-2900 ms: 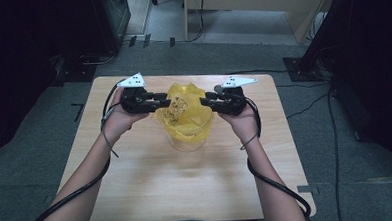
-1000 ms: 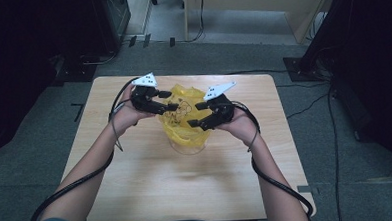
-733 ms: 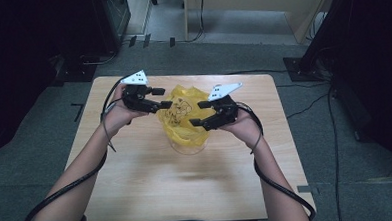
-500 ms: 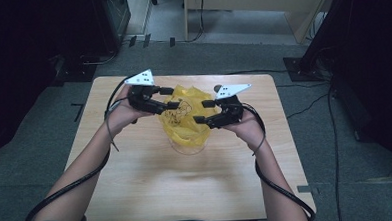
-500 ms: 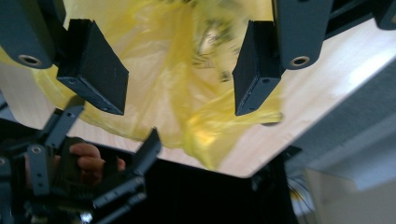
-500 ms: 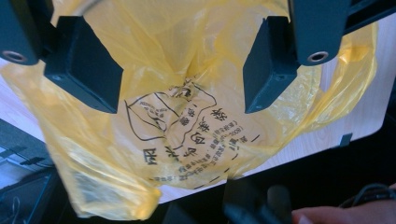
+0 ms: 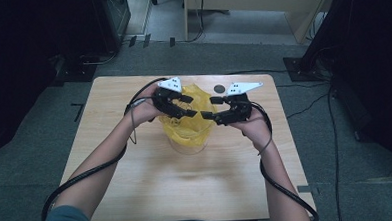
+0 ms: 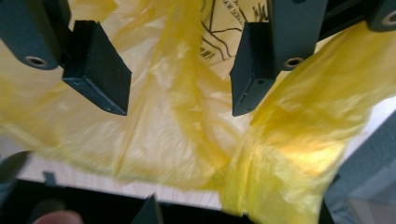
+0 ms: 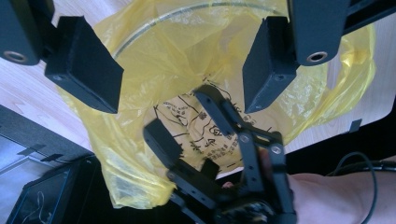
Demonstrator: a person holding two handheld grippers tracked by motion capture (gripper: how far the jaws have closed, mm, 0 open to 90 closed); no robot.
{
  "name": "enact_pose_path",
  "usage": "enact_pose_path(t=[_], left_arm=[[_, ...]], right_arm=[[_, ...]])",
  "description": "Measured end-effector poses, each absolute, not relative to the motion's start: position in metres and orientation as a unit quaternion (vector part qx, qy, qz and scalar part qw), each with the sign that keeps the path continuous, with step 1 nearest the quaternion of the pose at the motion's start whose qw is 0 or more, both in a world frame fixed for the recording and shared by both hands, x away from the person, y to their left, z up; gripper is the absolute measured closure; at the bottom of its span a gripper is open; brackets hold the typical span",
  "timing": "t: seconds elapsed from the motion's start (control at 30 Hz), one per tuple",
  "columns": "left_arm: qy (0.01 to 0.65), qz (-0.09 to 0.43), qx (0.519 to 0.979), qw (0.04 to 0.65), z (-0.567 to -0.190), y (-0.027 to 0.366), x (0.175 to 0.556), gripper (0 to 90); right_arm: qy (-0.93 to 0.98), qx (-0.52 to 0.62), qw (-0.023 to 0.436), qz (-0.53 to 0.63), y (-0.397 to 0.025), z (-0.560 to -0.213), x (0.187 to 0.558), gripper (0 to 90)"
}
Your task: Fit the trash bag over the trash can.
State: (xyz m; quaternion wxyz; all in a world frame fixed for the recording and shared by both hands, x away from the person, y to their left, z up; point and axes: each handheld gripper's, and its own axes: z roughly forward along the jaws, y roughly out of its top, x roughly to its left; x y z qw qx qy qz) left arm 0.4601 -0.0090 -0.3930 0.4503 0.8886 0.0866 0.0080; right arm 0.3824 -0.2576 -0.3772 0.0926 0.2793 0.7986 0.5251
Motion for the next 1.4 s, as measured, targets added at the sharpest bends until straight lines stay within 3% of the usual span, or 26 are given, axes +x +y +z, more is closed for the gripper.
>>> enact_pose_path(t=[0.1,0.63,0.9,1.1,1.4], left_arm=[[0.107,0.010,0.896,0.431,-0.395,-0.014,0.464,31.8],[0.090,0.057,0.904,0.414,-0.399,-0.015,0.461,33.9],[0.076,-0.003,0.885,0.460,-0.390,-0.017,0.458,34.7],[0.067,-0.020,0.908,0.413,-0.402,-0.019,0.455,36.1],[0.074,-0.038,0.908,0.411,-0.405,-0.014,0.449,36.5]], right_arm=[[0.801,0.277,0.091,0.524,-0.255,-0.378,0.383,29.2],[0.812,0.284,0.090,0.503,-0.249,-0.385,0.384,29.2],[0.801,0.293,0.094,0.513,-0.253,-0.383,0.386,29.7],[0.802,0.294,0.095,0.512,-0.254,-0.384,0.385,30.3],[0.800,0.301,0.102,0.509,-0.252,-0.384,0.388,30.8]])
